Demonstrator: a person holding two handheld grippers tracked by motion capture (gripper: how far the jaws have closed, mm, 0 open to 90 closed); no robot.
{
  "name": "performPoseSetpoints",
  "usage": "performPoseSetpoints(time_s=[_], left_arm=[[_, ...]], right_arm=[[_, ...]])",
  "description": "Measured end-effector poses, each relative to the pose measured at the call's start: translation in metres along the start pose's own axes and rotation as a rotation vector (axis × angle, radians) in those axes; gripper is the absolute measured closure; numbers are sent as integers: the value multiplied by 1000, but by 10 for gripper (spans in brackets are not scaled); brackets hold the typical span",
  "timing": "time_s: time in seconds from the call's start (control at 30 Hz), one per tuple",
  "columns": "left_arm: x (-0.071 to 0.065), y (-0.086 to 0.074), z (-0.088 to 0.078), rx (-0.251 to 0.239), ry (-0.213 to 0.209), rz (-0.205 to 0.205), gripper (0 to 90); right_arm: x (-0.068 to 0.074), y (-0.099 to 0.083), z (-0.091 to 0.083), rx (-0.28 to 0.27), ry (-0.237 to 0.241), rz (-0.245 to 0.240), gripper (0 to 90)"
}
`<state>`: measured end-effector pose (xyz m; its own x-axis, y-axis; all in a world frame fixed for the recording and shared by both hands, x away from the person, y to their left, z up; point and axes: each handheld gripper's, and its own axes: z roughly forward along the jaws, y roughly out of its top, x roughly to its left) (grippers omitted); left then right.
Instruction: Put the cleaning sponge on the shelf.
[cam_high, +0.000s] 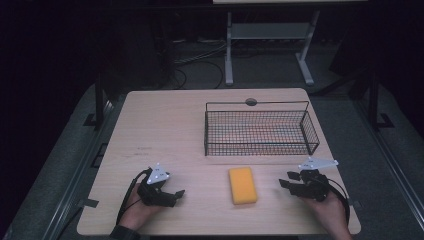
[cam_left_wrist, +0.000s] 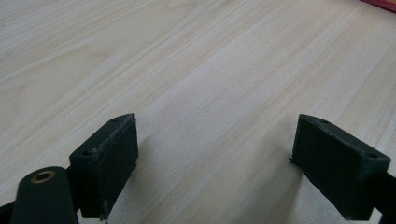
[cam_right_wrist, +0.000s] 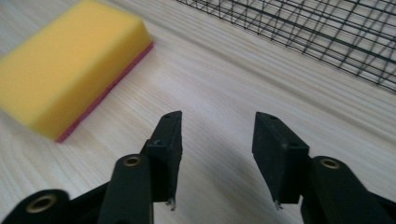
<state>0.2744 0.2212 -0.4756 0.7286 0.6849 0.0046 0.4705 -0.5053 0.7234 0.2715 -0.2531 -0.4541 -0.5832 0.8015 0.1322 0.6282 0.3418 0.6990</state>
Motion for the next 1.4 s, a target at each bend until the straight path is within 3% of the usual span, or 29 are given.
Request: performPoseSetpoints(time_s=[0.53, 1.4], left_arm=[[0, 0, 0, 0, 0, 0, 136], [0, 0, 0, -3, 1, -2, 136]], right_arm=[[9, 16, 11, 46, 67, -54, 892], [18, 40, 37, 65, 117, -102, 894]])
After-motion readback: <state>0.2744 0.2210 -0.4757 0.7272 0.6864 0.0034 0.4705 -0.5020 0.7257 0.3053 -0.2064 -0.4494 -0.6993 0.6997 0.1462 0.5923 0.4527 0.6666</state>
